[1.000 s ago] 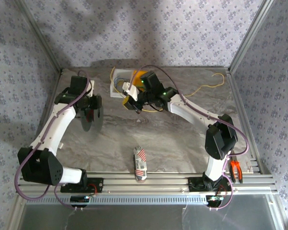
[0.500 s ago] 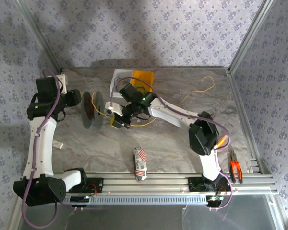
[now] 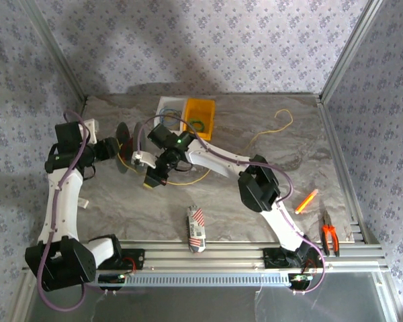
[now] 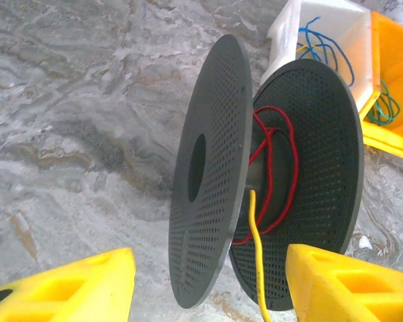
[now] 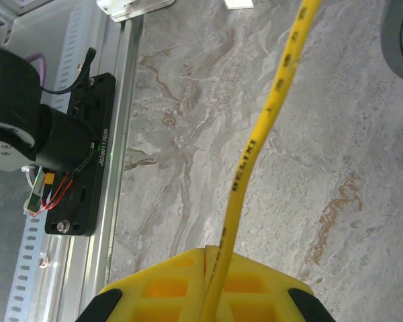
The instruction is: Wrap the cables
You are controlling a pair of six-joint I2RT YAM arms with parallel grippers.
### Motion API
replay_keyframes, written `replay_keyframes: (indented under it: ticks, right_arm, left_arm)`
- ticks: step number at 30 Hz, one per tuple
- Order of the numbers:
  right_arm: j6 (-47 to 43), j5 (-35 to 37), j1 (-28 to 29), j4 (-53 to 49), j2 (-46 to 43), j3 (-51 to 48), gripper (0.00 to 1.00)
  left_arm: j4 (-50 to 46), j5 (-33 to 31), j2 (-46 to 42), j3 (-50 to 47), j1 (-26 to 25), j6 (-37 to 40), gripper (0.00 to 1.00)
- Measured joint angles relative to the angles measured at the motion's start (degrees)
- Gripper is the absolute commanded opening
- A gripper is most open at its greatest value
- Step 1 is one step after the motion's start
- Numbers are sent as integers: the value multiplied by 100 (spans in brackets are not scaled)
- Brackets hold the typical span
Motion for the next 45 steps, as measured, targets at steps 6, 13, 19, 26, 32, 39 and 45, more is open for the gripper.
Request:
replay_keyframes:
  ticks: [6, 13, 19, 26, 32, 39, 45]
  right_arm:
    - [236, 31, -122, -37, 199, 293, 0]
    - [382, 149, -201, -72, 380, 503, 0]
    - [424, 197, -225, -114, 380, 586, 0]
    - [422, 306, -221, -142, 380, 586, 0]
    - [393, 363, -177, -144, 380, 584, 0]
    - [286, 348, 11, -149, 380, 551, 0]
    - [269, 323, 57, -195, 380, 549, 0]
  left_arm:
    - [535, 205, 514, -7, 0, -46, 61]
    - [728, 118, 1716, 413, -227, -46, 29]
    - [664, -223, 2006, 734, -538, 92, 14]
    - [173, -634, 1781, 793, -675, 208, 5]
    - [-472, -807, 1276, 793, -715, 323, 0]
    - [-1029, -1154, 1099, 901, -824, 487, 0]
    - [-1290, -1488, 1110, 922, -1014, 586, 4]
